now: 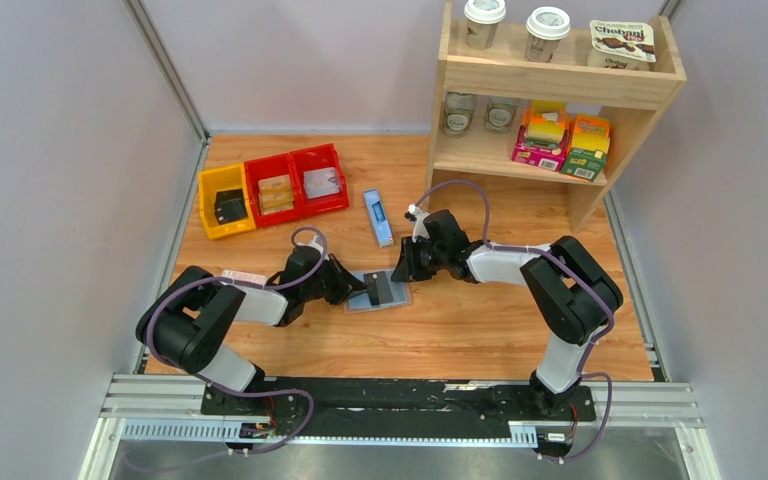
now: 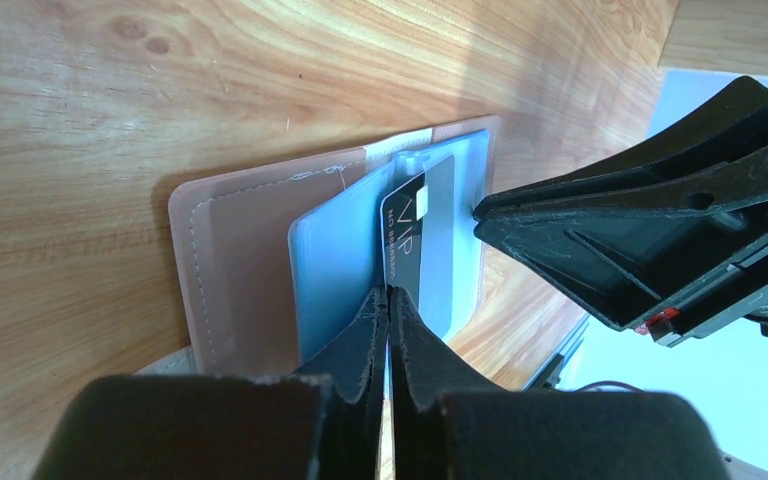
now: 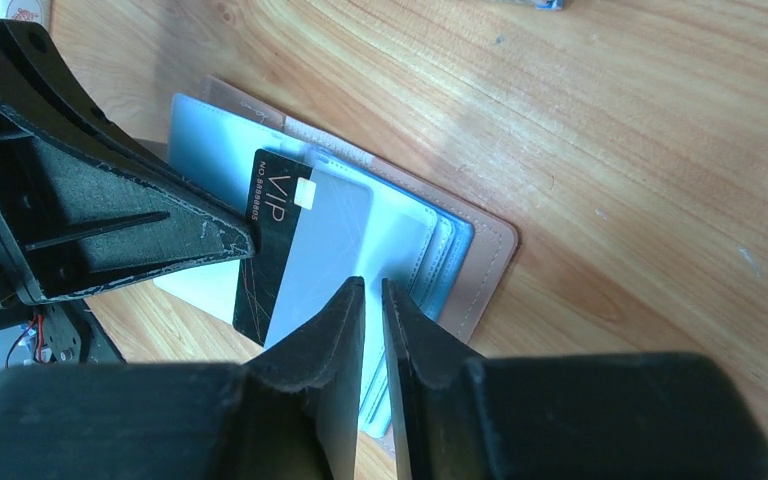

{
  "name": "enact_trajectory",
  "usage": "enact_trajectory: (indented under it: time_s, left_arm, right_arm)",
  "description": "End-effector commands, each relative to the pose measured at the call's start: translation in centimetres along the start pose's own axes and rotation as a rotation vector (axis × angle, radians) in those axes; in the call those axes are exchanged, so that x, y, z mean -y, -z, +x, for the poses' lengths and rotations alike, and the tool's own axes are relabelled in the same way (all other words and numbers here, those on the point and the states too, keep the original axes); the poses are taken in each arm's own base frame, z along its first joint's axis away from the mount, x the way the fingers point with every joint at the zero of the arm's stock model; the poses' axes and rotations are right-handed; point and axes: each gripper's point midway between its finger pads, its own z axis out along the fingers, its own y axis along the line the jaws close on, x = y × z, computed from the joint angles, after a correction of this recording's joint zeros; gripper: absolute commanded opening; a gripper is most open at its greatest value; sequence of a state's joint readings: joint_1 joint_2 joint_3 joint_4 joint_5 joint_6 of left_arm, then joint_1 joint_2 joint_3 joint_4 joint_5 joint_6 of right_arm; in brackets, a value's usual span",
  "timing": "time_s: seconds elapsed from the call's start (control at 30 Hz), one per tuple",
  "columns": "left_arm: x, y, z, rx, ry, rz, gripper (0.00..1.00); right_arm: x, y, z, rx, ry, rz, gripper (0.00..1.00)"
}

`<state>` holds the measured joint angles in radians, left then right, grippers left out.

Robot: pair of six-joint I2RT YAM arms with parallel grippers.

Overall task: Take the credit cards out of the card holder
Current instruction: Remove the credit card from the card holder.

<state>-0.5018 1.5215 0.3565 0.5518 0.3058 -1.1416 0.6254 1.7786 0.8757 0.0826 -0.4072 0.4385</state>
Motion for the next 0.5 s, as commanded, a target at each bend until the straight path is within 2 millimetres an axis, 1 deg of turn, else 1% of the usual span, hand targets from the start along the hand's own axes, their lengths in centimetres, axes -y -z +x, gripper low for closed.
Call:
enact_trajectory:
  time_s: [0.0, 0.03, 0.1, 0.13, 0.17, 0.23, 0.37, 0.47]
  left_arm:
    - [-0.2, 0.0, 0.2, -0.019, 0.003, 0.006, 0.09]
    - [-0.1, 0.0, 0.2, -0.020, -0.002, 0.010, 0.11]
    - [0.1, 0.0, 0.1, -0.014, -0.011, 0.015, 0.17]
    - [0.1, 0.0, 0.1, -0.015, -0.011, 0.016, 0.23]
    - [0.2, 0.1, 0.0, -0.012, -0.015, 0.018, 0.27]
    - [0.4, 0.0, -0.1, -0.012, -0.021, 0.023, 0.31]
    - [0.6, -0.1, -0.1, -0.020, -0.030, 0.026, 0.33]
    - [0.5, -0.2, -0.1, -0.024, -0.029, 0.021, 0.33]
  right_arm:
    - [1.9, 0.1, 1.8, -0.058, -0.015, 0.072, 0.22]
    - [1.4, 0.4, 1.4, -0.050, -0.011, 0.063, 0.23]
    - [0.4, 0.8, 0.2, -0.021, 0.006, 0.039, 0.24]
    - [-0.1, 1.0, -0.5, -0.006, 0.017, 0.025, 0.24]
    - [-0.3, 1.3, -0.4, -0.019, 0.011, 0.030, 0.24]
    - [-0.9, 1.7, -1.3, -0.002, 0.018, 0.016, 0.24]
    - [-2.3, 2.3, -2.7, 0.030, 0.035, -0.014, 0.25]
    - [-2.8, 2.5, -3.3, 0.042, 0.043, -0.027, 0.25]
